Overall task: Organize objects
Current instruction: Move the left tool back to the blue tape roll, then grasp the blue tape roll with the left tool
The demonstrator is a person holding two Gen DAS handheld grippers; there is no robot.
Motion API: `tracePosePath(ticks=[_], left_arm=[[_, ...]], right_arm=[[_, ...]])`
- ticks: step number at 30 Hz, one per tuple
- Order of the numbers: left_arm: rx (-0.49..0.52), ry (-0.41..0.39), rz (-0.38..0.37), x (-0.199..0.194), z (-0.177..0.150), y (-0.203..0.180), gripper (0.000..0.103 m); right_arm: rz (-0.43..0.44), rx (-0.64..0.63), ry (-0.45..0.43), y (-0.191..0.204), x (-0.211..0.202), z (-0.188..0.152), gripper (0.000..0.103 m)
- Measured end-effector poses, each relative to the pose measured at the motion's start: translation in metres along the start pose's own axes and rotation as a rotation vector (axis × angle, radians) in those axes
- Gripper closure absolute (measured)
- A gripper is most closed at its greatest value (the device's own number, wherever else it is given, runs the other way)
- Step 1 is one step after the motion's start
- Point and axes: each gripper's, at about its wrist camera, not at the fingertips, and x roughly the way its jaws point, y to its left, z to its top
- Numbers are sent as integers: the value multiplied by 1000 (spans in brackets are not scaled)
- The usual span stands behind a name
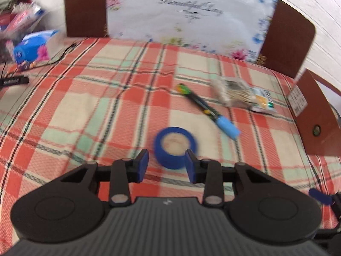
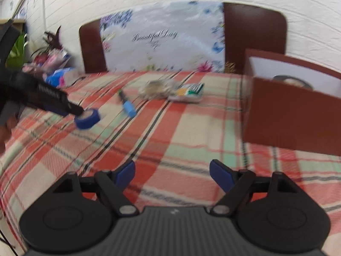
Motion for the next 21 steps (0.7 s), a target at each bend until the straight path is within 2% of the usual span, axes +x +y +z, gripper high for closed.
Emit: tracePosePath(ticks=[1, 3, 5, 7, 8, 11, 13, 14, 16, 19, 21], left_arm=[[-17, 4, -9, 3, 2, 6, 65], [-33, 7, -23, 10, 5, 12, 65], [-18, 5, -38, 18, 7, 9, 65], [23, 7, -3, 28, 8, 1, 65], [35, 17, 26, 35, 7, 3, 67], [44, 42, 35, 47, 4, 4, 72], [57, 35, 52, 47, 2, 1, 83], [46, 44, 28, 45, 2, 0, 84], [27, 85, -86, 40, -3, -10, 84], [117, 99, -155, 34, -20, -52, 84], [176, 124, -241, 30, -34, -84, 84]], right_arm=[[-11, -9, 20, 3, 7, -6, 23], [-11, -27, -12, 5, 7, -12, 16], [-1, -17, -4, 3, 7, -10, 15], [10, -5, -6, 0, 5, -11, 14], [10, -5, -7, 0, 5, -11, 14], [7, -10, -9, 1, 5, -11, 14], [10, -10, -10, 1, 7, -11, 13], [10, -10, -10, 1, 7, -11, 13], [1, -16, -11, 3, 6, -11, 13], [-14, -45, -15, 8, 1, -12, 14], [7, -76, -18, 13, -4, -13, 15]])
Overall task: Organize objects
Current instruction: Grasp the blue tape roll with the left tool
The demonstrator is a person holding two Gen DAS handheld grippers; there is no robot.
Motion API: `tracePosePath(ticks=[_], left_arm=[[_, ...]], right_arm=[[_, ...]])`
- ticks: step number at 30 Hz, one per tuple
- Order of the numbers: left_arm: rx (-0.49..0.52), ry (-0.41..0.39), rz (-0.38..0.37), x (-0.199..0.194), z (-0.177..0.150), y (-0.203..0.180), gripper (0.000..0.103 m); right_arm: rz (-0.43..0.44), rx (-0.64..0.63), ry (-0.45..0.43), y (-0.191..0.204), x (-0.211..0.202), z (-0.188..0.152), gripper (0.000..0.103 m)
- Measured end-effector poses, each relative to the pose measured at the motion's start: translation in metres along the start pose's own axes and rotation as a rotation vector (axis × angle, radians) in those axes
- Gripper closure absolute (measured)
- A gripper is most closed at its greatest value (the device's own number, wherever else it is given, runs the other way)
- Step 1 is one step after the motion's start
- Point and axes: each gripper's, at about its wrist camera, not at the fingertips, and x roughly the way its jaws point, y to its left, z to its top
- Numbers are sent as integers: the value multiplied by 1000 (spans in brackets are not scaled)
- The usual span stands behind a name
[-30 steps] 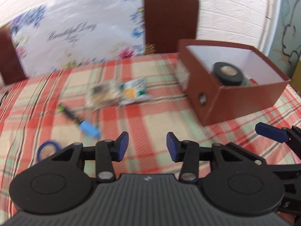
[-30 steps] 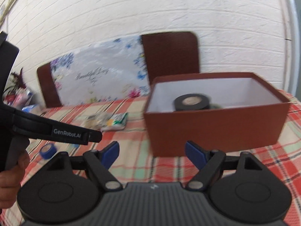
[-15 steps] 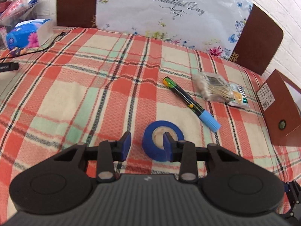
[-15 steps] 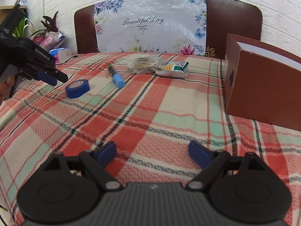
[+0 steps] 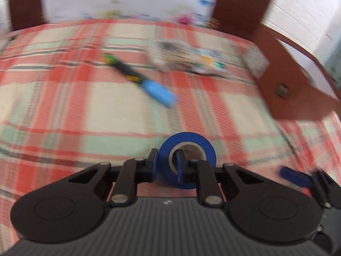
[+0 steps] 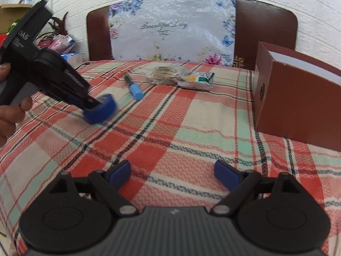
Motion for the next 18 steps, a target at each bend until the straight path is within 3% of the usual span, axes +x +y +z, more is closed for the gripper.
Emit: tracePosePath(ticks=[4, 7, 8, 11, 15, 18], left_arm=[[138, 43, -86, 9, -14, -61, 84], [206, 59, -94, 10, -19, -83, 79], [213, 61, -81, 9, -19, -85, 74], [194, 75, -74, 8, -18, -80, 72], [180, 92, -81, 6, -18, -81, 79], [205, 65, -71, -5, -8, -94, 81]], right_arm=[[-6, -37, 6, 4, -9, -4, 19], [-12, -29, 16, -1, -12, -6, 26], [-16, -20, 19, -4, -13, -7, 31], [-4, 12, 21, -13, -14, -8, 36], [19, -4, 12, -11, -14, -10, 45], [-3, -17, -20, -10, -20, -8, 46]])
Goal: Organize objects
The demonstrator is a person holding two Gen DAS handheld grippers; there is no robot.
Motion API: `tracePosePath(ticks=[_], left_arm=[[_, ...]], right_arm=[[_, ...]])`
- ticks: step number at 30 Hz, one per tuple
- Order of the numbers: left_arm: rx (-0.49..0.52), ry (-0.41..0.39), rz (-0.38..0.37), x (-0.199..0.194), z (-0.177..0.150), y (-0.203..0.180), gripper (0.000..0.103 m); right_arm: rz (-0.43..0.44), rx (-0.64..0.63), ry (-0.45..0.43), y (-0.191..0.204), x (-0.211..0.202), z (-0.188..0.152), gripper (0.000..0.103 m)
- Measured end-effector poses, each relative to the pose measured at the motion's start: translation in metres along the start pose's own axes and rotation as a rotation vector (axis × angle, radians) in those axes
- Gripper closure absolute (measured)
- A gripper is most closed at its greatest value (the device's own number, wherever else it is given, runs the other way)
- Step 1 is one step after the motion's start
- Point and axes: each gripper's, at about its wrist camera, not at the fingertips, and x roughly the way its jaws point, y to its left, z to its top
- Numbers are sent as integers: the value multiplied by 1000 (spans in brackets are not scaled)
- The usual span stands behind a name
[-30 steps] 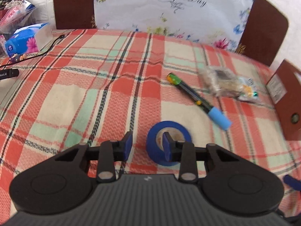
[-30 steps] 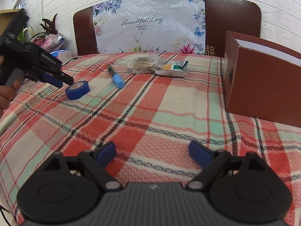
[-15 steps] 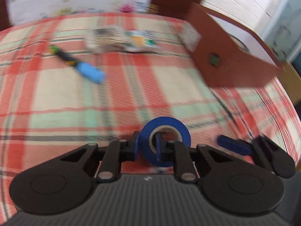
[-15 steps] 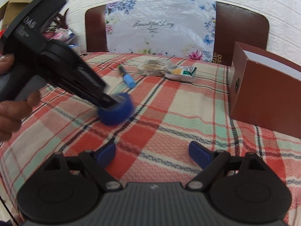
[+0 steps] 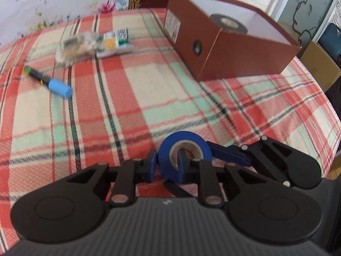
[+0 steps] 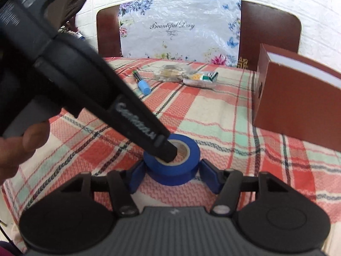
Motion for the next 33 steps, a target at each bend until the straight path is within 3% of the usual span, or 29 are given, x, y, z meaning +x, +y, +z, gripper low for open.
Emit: tracePosePath(ticks=[5, 9, 16, 20, 22, 23, 25, 33], left_arm=[[27, -146, -50, -27, 52, -24, 81], [58, -212, -81, -20, 101, -58, 81], [168, -201, -76, 24, 159, -129, 81], [210, -246, -63, 43, 181, -159, 79], [212, -253, -24, 55, 194, -169, 64], [205, -254, 0, 58, 197, -170, 63], [175, -244, -7, 56, 196, -163, 63], [115, -249, -32, 22, 151, -118, 63]], right_arm=[[-125, -24, -167, -18, -26, 24, 45], [-248, -5, -261, -56, -33, 50, 45], [-376, 91, -259, -132, -29, 65, 45], [-452, 164, -264, -170, -18, 73, 45], [-562, 157, -255, -185, -1, 77, 28], [-598, 149, -229, -190, 7, 77, 13], [-596, 185, -213, -199, 8, 72, 20], [-557, 281, -300, -178, -25, 41, 20]])
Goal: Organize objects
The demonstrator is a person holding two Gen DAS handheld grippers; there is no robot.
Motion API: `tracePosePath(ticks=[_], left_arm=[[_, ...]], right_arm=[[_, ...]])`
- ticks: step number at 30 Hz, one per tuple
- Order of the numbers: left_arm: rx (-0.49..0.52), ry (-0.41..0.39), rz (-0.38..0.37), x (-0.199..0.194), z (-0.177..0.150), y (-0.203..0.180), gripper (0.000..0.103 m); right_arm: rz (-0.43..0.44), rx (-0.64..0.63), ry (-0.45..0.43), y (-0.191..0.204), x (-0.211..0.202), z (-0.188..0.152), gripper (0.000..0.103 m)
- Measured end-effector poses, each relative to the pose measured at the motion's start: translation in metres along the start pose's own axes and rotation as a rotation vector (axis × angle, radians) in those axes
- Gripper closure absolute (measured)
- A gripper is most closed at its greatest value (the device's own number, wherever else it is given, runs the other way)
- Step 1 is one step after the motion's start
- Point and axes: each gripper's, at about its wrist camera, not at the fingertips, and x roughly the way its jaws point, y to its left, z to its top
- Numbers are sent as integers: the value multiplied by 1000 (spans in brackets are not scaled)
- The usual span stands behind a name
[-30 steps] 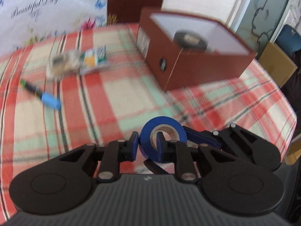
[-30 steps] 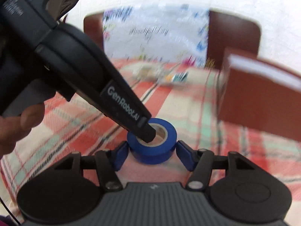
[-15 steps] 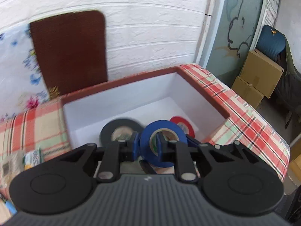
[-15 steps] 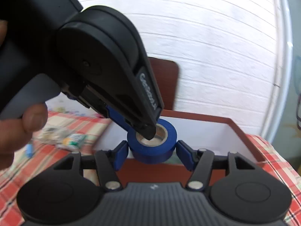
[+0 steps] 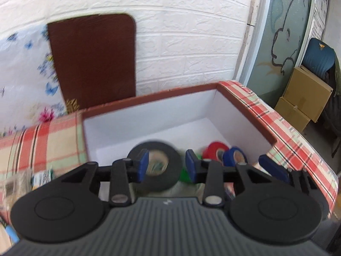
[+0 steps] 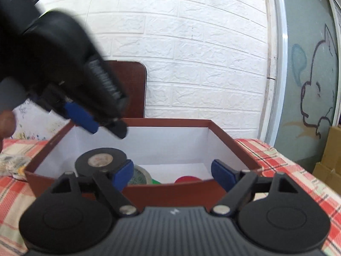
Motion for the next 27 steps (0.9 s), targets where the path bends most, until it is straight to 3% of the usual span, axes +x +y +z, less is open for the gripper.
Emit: tracePosePath(ticks=[3, 6, 11, 14, 17, 18, 22, 27], left_arm=[[-40, -18, -11, -28, -25, 26, 63], [-93, -54, 36, -57, -56, 63, 63], [-237, 17, 232, -74, -119, 150, 63], [-345, 43, 342, -80, -152, 203, 63], [-392, 34, 448, -82, -175, 240, 63], [-412, 31, 455, -80, -182, 248, 63], [-346, -120, 486, -82, -206, 251, 62], [-342, -146, 489, -82, -207, 252, 61]], right_arm=[[45, 53, 8, 11, -11, 0, 20], [96, 36, -8, 33, -35, -3, 21], [259, -105, 4, 86, -62, -17, 22], [385, -218, 53, 130, -69, -27, 32], [494, -282, 135, 164, -61, -38, 43], [519, -296, 166, 175, -56, -41, 47], [580, -317, 250, 215, -30, -43, 53], [616, -329, 288, 257, 6, -36, 54]])
